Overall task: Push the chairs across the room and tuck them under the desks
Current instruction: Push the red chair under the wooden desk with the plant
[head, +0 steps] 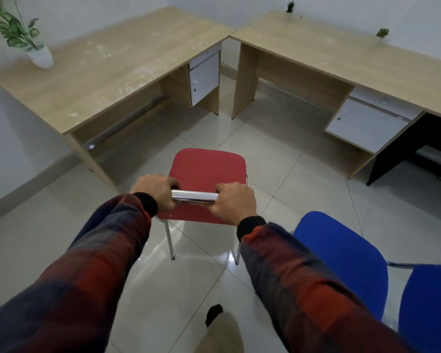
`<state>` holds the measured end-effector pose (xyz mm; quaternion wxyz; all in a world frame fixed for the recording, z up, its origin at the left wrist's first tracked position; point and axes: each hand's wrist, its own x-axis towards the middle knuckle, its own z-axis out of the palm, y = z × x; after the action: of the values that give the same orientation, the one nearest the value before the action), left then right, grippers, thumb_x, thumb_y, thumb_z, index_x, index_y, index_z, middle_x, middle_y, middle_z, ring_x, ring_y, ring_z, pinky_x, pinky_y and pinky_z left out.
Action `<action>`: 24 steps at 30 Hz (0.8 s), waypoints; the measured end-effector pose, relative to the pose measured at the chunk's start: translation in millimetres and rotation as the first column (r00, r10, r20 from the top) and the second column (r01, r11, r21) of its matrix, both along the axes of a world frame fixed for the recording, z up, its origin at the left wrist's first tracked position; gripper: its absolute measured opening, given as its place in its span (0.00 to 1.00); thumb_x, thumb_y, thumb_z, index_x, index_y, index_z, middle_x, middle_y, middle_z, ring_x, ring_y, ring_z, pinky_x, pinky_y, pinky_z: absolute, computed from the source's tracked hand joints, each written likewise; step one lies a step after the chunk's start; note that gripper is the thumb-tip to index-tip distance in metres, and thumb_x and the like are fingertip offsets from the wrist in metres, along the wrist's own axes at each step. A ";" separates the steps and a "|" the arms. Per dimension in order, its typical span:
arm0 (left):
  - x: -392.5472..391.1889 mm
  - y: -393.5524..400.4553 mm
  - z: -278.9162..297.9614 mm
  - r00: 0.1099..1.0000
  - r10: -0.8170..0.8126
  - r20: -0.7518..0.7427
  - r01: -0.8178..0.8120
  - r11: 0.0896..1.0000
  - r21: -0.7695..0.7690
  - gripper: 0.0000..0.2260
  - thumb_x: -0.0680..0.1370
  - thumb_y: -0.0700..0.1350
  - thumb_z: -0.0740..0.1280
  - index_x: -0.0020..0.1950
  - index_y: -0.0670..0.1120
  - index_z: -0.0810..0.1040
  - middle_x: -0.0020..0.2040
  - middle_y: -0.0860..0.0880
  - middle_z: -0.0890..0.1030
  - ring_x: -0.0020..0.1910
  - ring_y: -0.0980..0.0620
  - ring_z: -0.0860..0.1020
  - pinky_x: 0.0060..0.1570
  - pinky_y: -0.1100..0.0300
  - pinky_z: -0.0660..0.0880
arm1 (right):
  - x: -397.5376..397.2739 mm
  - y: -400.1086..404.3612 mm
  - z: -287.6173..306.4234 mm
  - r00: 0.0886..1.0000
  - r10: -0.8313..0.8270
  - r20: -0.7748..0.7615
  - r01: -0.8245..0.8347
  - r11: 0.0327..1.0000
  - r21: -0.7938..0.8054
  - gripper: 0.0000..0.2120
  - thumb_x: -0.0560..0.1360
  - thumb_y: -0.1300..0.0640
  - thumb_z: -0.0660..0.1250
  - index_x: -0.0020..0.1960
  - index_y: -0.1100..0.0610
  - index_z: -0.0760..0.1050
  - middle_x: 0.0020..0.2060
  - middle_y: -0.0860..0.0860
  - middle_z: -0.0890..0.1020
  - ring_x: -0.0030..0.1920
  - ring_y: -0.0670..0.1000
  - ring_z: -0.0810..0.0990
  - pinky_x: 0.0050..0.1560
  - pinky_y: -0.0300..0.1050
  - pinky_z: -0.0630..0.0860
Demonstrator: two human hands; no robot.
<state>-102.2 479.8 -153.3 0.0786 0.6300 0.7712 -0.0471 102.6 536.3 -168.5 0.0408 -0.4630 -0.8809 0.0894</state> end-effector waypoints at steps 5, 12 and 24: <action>21.9 29.6 -2.7 0.999 0.028 0.047 -0.030 0.999 0.033 0.11 0.70 0.55 0.68 0.51 0.56 0.80 0.38 0.56 0.79 0.37 0.52 0.76 0.37 0.61 0.71 | 16.4 41.0 -2.0 1.000 -0.007 -0.006 0.007 1.000 -0.006 0.21 0.70 0.32 0.66 0.39 0.51 0.72 0.33 0.47 0.76 0.36 0.54 0.75 0.37 0.45 0.71; 21.4 37.2 -3.8 0.997 0.049 0.059 -0.048 0.999 -0.026 0.13 0.70 0.59 0.68 0.51 0.56 0.80 0.41 0.57 0.80 0.39 0.53 0.77 0.37 0.62 0.70 | 13.4 55.0 3.1 0.998 0.054 0.024 -0.048 0.976 -0.211 0.26 0.67 0.28 0.67 0.52 0.48 0.81 0.43 0.47 0.83 0.44 0.52 0.81 0.41 0.44 0.73; 54.9 21.0 1.4 0.973 0.215 0.083 -0.207 0.973 -0.100 0.24 0.67 0.71 0.64 0.50 0.54 0.81 0.41 0.55 0.82 0.40 0.52 0.79 0.40 0.59 0.76 | 47.4 54.2 9.6 0.985 0.143 -0.097 -0.160 0.966 -0.203 0.34 0.65 0.20 0.59 0.37 0.51 0.77 0.30 0.47 0.78 0.33 0.51 0.78 0.33 0.45 0.72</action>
<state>-47.3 500.8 -151.9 0.1475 0.5417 0.8264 -0.0441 150.0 590.5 -158.9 0.0209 -0.3919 -0.8970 0.2035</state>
